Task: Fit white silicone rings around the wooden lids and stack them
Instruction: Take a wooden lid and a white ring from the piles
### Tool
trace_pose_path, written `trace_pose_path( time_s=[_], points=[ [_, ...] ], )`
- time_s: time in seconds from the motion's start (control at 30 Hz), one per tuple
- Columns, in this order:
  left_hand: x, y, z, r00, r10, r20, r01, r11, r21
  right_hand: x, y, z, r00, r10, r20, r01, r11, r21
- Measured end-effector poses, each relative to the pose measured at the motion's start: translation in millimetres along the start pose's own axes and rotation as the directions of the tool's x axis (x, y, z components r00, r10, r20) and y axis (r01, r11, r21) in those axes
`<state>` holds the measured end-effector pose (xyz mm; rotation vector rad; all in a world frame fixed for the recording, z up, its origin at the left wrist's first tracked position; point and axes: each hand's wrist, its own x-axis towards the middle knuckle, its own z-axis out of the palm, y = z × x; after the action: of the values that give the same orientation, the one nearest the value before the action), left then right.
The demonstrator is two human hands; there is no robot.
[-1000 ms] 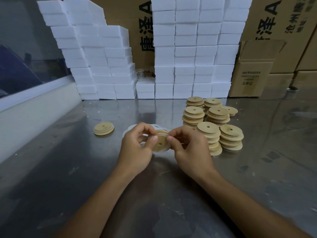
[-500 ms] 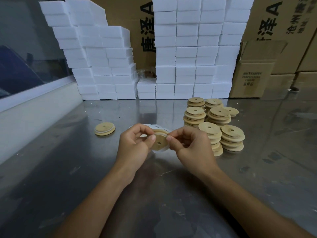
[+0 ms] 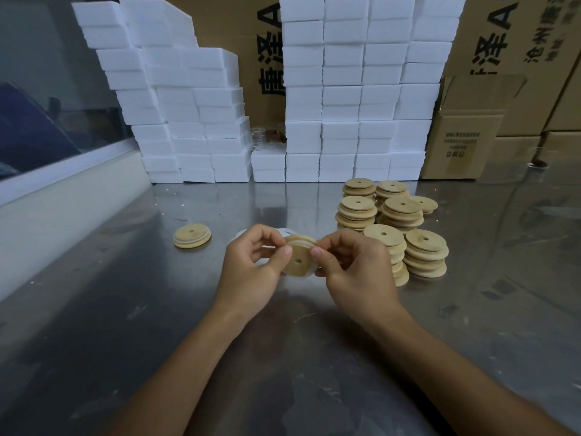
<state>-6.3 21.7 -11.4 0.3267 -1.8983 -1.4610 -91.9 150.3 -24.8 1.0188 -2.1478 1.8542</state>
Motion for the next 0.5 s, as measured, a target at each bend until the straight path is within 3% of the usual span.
trace_pose_path(
  time_s=[0.1, 0.23, 0.5],
  points=[
    [0.6, -1.8, 0.0, 0.994, 0.11, 0.012, -0.11, 0.986, 0.127, -1.1, -1.3, -0.5, 0.999, -0.047, 0.008, 0.047, 0.998, -0.048],
    [2.6, -3.9, -0.7, 0.992, 0.125, 0.001, -0.124, 0.983, 0.133, 1.2, -1.6, -2.7, 1.0, -0.005, 0.025, 0.005, 1.0, -0.018],
    [3.2, -6.4, -3.0, 0.999, -0.041, -0.022, 0.04, 0.999, -0.033, 2.5, -2.0, -1.7, 0.996, 0.06, 0.061, -0.064, 0.996, 0.06]
  ],
)
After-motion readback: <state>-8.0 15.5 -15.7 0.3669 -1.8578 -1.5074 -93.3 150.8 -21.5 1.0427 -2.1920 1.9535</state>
